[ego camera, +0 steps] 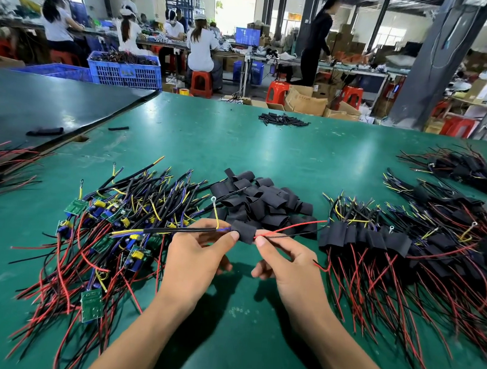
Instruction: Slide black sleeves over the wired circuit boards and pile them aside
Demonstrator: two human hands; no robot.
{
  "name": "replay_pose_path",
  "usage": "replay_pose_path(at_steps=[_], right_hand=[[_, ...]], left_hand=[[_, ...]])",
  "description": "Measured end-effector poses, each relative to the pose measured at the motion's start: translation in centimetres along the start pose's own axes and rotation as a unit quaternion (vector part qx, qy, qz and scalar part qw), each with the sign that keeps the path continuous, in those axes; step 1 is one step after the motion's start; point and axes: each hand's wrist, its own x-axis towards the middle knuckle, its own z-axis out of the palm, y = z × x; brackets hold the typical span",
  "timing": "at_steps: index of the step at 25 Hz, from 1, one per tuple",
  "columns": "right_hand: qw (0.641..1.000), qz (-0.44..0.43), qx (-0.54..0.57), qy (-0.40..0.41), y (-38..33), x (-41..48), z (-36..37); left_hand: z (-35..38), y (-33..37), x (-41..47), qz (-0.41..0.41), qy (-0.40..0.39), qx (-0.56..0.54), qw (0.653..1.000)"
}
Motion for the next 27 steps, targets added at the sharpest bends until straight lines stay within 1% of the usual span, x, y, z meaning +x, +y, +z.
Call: replay_pose_path(at_steps=[5, 6, 8, 10, 13, 16, 18, 19, 21, 24, 27], right_hand=[[1.0, 0.023, 0.02, -0.003, -0.4, 0.0, -0.2], [0.999, 0.034, 0.032, -0.003, -0.5, 0.0, -0.3], [0.993, 0.08, 0.091, -0.007, -0.6, 0.1, -0.2], [0.981, 0.137, 0.133, -0.046, -0.8, 0.1, -0.2], [0.969, 0.181, 0.113, -0.126, -1.2, -0.1, -0.4], [0.961, 0.198, 0.122, -0.152, -1.4, -0.2, -0.4], [0.958, 0.192, 0.156, -0.147, -1.9, -0.2, -0.4], [0.957, 0.182, 0.188, -0.13, -2.1, -0.1, -0.4], [0.952, 0.15, 0.257, -0.069, -2.6, 0.2, -0.6], [0.947, 0.087, 0.301, 0.072, -3.2, 0.9, -1.5], [0.916, 0.071, 0.334, 0.212, -3.5, 1.4, -3.2]], left_hand=[[-0.3, 0.1, 0.1, -0.026, -0.031, -0.021, 0.999], [-0.3, 0.1, 0.1, -0.035, -0.036, -0.027, 0.998], [-0.2, 0.2, 0.0, -0.056, -0.049, -0.041, 0.996], [0.1, 0.3, -0.1, -0.074, -0.062, -0.054, 0.994], [0.2, 0.5, -0.2, -0.089, -0.084, -0.06, 0.991], [-0.2, 0.8, -0.1, -0.081, -0.107, -0.062, 0.989], [-0.2, 1.0, -0.2, -0.066, -0.114, -0.078, 0.988], [-0.1, 1.1, -0.3, -0.063, -0.113, -0.087, 0.988], [0.1, 0.9, -0.3, -0.068, -0.106, -0.093, 0.988], [0.1, 0.5, -0.2, -0.08, -0.109, -0.063, 0.989], [0.1, 0.2, -0.3, -0.08, -0.124, -0.02, 0.989]])
